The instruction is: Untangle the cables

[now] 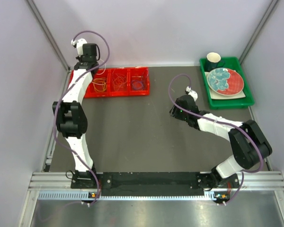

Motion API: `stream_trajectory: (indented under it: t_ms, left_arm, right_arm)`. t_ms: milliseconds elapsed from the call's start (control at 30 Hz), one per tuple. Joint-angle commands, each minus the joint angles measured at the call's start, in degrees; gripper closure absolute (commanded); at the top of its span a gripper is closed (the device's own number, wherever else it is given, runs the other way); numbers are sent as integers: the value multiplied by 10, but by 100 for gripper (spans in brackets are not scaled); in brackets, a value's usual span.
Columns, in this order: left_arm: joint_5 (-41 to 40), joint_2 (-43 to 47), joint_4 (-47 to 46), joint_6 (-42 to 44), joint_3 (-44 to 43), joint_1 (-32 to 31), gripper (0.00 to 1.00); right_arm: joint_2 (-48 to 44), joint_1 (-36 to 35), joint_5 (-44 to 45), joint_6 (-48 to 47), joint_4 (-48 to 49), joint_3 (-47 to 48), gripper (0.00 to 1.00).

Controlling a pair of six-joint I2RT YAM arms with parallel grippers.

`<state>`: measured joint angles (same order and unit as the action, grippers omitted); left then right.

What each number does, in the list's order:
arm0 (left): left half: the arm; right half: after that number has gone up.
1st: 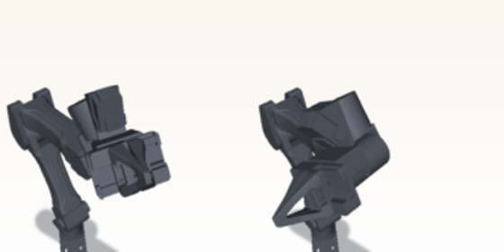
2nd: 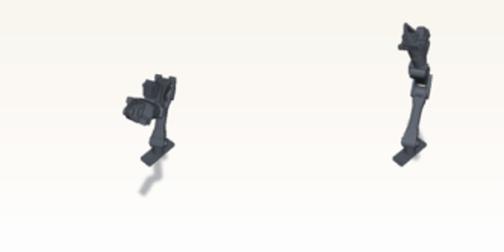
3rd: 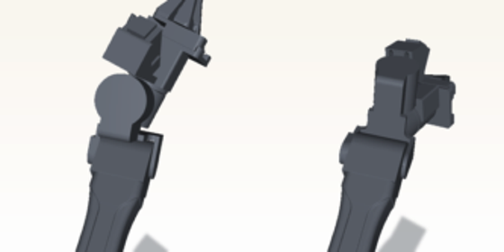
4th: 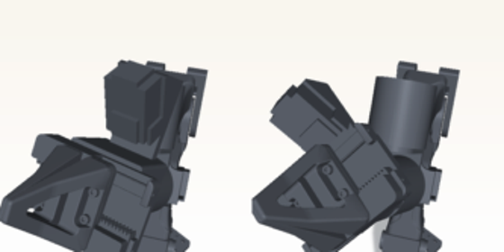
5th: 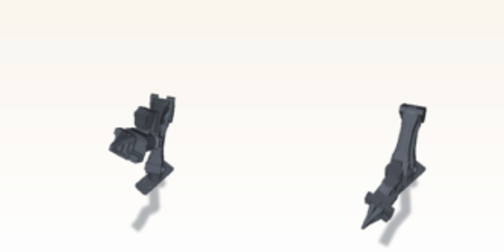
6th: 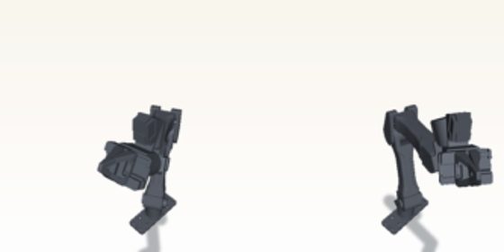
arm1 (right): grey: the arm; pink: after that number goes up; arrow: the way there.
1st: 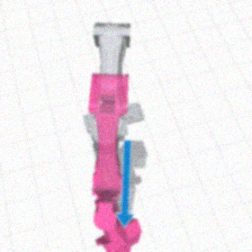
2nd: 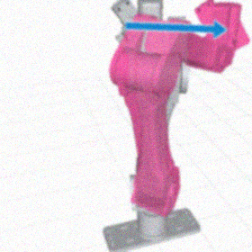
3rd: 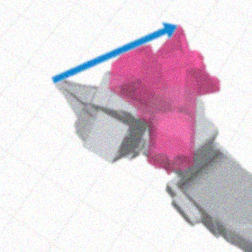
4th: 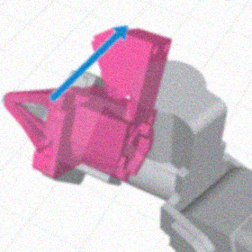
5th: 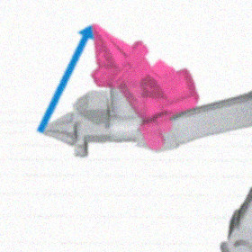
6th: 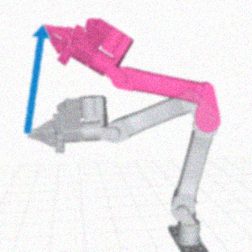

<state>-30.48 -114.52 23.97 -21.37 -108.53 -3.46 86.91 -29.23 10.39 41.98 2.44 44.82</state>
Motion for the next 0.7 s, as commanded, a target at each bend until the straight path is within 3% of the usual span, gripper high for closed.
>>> stream_trajectory:
  t_ms: [0, 533, 567, 600, 667]
  left_arm:
    - [-11, -28, -4, -11, -9, 1, 100]
    - [-34, -78, 28, -10, -47, -8, 99]
    - [-15, -77, 30, -4, -48, -10, 93]
    - [-8, -74, 29, 0, -52, -13, 58]
    - [-3, -53, 23, 11, -50, -28, 26]
  right_arm:
    - [5, 1, -2, -8, 8, 30, 57]
    - [10, 1, -5, -9, 5, 34, 57]
    - [10, 1, -4, -9, 6, 35, 57]
    - [10, 0, -5, -9, 5, 35, 57]
    - [12, 0, -5, -10, 4, 36, 57]
